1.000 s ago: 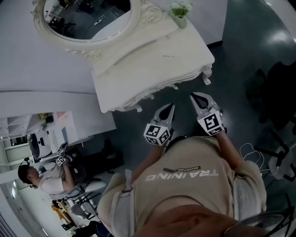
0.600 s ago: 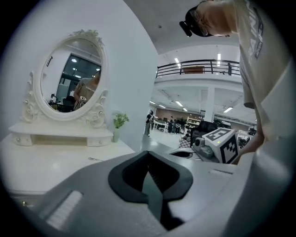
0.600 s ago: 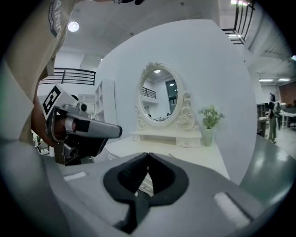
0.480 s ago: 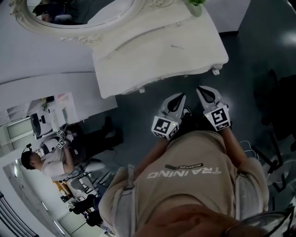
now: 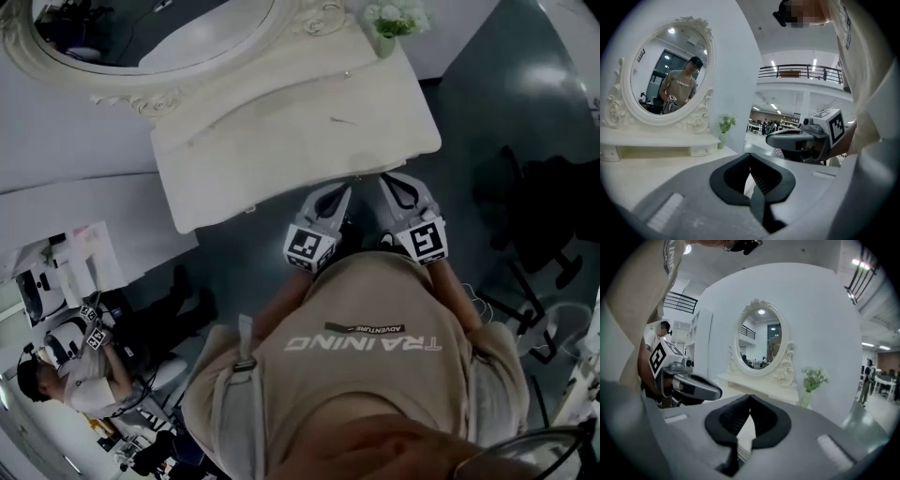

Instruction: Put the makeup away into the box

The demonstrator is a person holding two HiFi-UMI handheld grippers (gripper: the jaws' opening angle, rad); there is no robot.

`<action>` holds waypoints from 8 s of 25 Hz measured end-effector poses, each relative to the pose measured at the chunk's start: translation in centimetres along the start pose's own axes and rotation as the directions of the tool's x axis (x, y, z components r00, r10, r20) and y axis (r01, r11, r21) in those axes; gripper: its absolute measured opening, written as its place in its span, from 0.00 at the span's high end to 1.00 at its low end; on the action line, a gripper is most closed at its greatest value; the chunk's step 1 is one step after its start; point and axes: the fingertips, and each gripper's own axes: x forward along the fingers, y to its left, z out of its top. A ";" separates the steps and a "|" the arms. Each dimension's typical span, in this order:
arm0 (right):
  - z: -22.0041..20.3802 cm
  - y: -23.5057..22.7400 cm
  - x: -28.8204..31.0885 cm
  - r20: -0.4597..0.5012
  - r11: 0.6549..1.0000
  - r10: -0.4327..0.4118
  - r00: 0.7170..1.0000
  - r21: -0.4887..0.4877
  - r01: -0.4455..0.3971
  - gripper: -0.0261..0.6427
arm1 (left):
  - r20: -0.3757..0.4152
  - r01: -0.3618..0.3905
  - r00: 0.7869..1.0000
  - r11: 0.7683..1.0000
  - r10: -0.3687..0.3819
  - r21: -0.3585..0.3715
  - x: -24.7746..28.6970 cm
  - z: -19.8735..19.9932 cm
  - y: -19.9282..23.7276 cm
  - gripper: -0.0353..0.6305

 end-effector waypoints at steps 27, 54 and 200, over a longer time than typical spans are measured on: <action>2.2 -10.9 13.2 0.028 0.993 0.038 0.999 0.106 -0.041 0.96 | 0.029 -0.206 0.979 0.975 0.204 0.079 7.2 7.6 16.2 0.94; -5.5 -17.5 24.2 -0.201 0.985 0.137 0.970 0.127 -0.113 0.96 | 0.054 -0.282 0.958 0.959 0.281 0.017 14.3 8.4 23.2 0.94; -7.2 -12.2 28.4 -0.589 0.722 0.395 0.705 -0.275 -0.635 0.88 | 0.003 -0.293 0.956 0.956 0.293 -0.026 5.0 3.7 24.7 0.94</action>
